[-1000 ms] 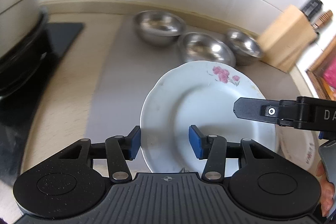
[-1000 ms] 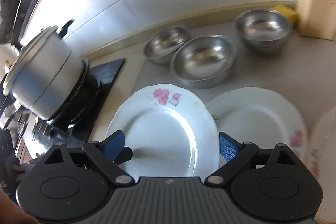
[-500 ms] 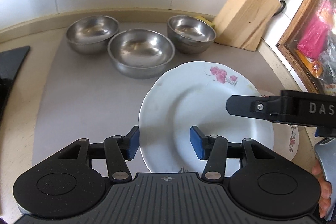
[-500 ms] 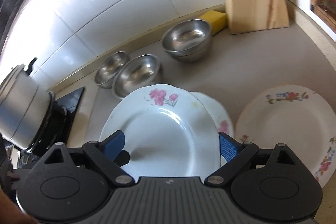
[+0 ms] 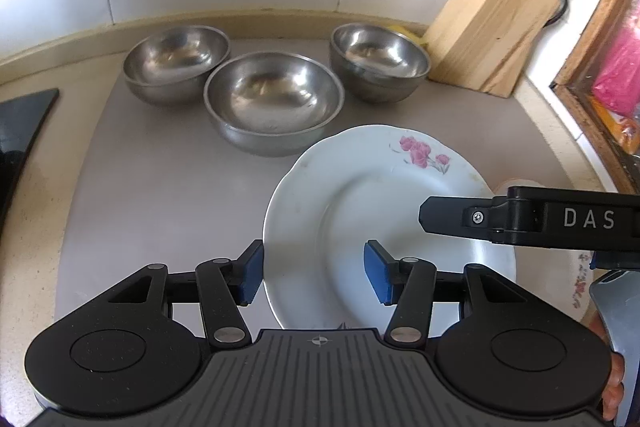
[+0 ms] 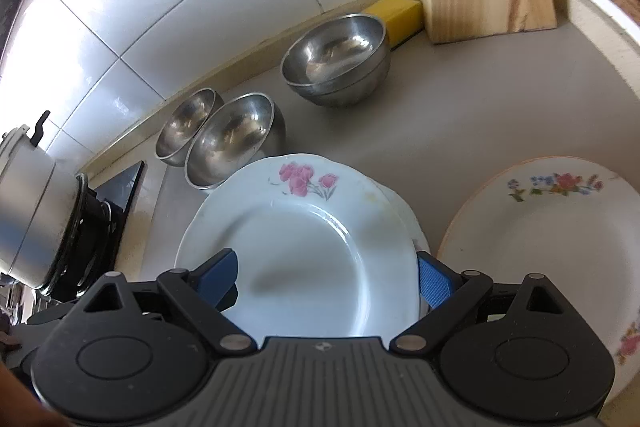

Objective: Organize plates and bowls

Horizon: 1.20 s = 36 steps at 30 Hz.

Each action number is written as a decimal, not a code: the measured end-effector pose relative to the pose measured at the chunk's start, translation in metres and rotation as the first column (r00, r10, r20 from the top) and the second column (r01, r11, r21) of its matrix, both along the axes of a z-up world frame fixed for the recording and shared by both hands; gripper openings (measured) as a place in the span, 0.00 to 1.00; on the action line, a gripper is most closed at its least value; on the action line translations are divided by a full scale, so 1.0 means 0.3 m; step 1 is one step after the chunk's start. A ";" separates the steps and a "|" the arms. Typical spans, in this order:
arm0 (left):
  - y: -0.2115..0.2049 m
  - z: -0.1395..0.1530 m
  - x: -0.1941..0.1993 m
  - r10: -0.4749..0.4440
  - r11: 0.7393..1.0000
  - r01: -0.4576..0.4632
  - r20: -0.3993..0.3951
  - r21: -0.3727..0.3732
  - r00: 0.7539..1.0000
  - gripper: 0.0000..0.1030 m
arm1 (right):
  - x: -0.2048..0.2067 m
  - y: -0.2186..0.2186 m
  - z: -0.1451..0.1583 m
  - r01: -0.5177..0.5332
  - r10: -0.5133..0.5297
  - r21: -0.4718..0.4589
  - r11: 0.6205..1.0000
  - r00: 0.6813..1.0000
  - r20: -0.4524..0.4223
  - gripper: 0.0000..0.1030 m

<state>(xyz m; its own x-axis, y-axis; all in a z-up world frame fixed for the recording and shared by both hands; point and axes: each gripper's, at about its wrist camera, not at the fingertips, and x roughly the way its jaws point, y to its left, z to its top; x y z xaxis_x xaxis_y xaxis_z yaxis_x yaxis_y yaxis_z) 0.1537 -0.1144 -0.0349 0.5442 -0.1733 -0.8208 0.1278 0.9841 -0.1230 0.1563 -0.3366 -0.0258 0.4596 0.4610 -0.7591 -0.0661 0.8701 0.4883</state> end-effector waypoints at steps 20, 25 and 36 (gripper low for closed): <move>0.016 -0.062 0.064 0.018 1.000 -0.019 -0.059 -0.017 0.998 0.48 | 0.045 0.066 -0.040 -0.031 0.033 -0.124 0.992 0.999 0.014 0.68; 0.015 -0.045 0.049 0.016 1.000 -0.017 -0.026 -0.009 1.000 0.50 | 0.048 0.068 -0.041 -0.036 0.041 -0.154 0.987 0.999 0.031 0.68; 0.028 0.001 0.010 0.046 0.999 -0.046 0.017 0.004 0.999 0.58 | 0.047 0.077 -0.034 -0.033 0.050 -0.208 0.978 0.996 0.078 0.68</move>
<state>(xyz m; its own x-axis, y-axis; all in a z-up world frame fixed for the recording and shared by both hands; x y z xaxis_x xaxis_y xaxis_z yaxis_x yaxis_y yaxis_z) 0.1568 -0.1059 -0.0345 0.5651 -0.1439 -0.8124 0.0845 0.9896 -0.1165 0.1705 -0.3135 -0.0359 0.5078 0.3189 -0.8003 -0.1369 0.9470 0.2905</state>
